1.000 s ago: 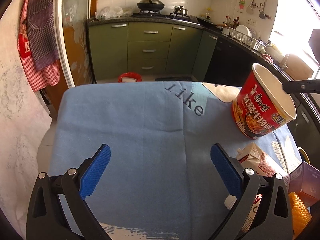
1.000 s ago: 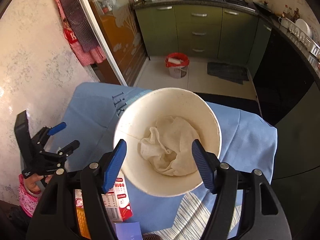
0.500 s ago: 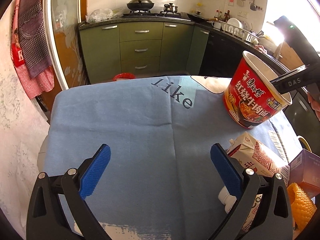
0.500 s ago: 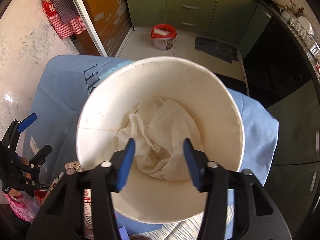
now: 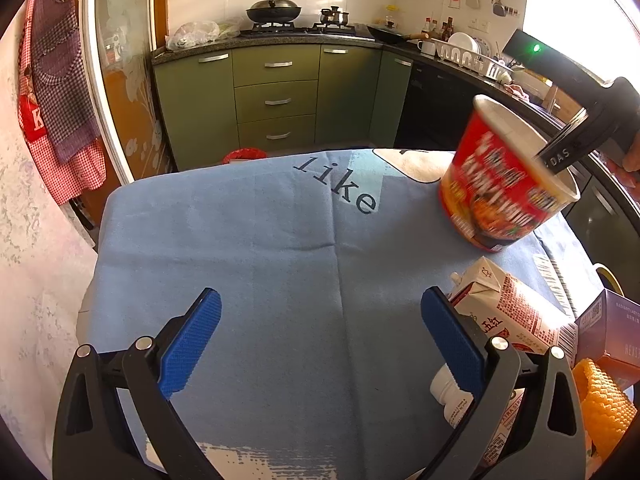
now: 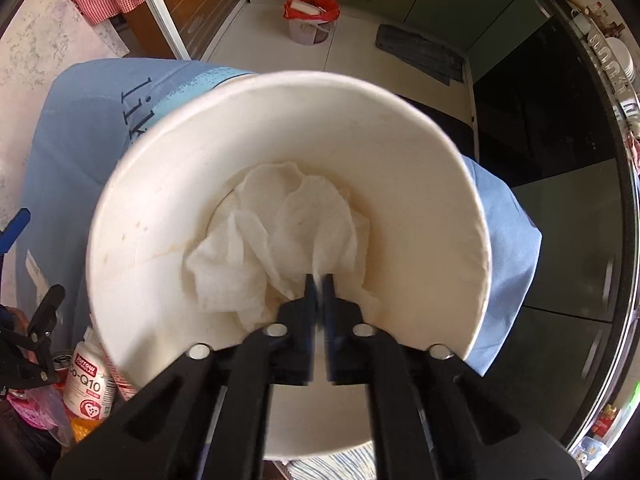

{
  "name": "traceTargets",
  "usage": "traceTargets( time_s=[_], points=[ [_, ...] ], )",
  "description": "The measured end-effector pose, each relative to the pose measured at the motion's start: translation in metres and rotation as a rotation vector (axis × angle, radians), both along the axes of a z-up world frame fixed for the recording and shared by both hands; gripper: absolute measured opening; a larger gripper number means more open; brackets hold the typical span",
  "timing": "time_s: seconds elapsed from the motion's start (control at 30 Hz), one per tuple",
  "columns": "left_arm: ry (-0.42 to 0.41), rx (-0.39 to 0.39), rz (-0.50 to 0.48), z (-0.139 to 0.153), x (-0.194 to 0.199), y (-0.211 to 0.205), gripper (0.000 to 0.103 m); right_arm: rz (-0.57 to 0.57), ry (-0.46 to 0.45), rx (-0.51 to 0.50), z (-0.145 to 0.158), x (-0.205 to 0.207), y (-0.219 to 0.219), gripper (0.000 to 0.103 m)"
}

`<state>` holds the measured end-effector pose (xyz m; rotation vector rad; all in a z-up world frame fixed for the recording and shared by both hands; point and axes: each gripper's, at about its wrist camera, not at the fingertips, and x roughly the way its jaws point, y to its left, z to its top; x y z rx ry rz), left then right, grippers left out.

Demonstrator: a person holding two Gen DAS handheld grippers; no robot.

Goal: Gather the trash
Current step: 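Reach the right gripper into the paper cup and grasp the tissue, then carry the tissue with the right gripper over the bin and release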

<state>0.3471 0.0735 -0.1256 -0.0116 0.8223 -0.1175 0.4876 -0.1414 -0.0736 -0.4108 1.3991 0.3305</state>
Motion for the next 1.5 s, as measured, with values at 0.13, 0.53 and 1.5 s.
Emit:
traceTargets(
  time_s=[0.13, 0.53, 1.5],
  points=[
    [-0.004, 0.007, 0.002, 0.001, -0.001, 0.000, 0.099, 0.002, -0.085, 0.074, 0.035, -0.011, -0.006, 0.003],
    [-0.009, 0.008, 0.005, 0.002, -0.002, 0.002, 0.099, -0.017, -0.307, 0.272, 0.153, -0.069, -0.052, 0.003],
    [-0.133, -0.015, 0.059, 0.060, -0.026, 0.024, 0.099, -0.715, -0.292, 0.192, 0.018, -0.218, -0.409, 0.003]
  ],
)
